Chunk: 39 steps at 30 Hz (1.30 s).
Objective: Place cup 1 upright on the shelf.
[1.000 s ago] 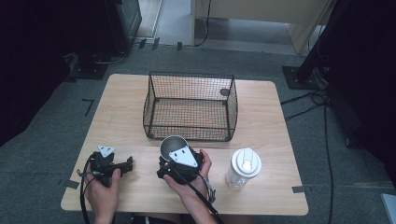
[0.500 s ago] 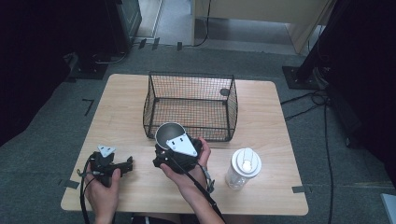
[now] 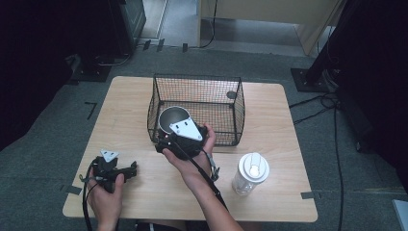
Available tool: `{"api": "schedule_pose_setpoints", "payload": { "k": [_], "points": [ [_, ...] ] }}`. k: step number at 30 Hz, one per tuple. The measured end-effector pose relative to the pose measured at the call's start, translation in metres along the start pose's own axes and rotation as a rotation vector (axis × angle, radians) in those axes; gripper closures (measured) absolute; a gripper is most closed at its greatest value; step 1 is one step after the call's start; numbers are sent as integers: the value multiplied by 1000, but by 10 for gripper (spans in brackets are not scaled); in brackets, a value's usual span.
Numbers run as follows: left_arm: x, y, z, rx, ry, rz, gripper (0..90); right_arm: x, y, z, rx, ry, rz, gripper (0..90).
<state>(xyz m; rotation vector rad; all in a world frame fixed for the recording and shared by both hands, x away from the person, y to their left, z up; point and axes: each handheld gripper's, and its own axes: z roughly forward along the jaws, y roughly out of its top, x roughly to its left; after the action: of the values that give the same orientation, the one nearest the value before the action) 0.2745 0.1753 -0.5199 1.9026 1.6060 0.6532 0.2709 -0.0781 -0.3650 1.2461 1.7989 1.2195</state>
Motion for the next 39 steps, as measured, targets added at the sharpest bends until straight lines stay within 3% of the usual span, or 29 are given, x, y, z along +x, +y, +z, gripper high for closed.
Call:
{"api": "schedule_pose_setpoints", "payload": {
  "k": [20, 39],
  "points": [
    [0, 0, 0, 0, 0, 0, 4, -8, 31, 42, -25, -58, -19, 77],
    [0, 0, 0, -2, 1, 0, 4, -22, 36, 95, -52, -107, -4, 78]
  ]
}}
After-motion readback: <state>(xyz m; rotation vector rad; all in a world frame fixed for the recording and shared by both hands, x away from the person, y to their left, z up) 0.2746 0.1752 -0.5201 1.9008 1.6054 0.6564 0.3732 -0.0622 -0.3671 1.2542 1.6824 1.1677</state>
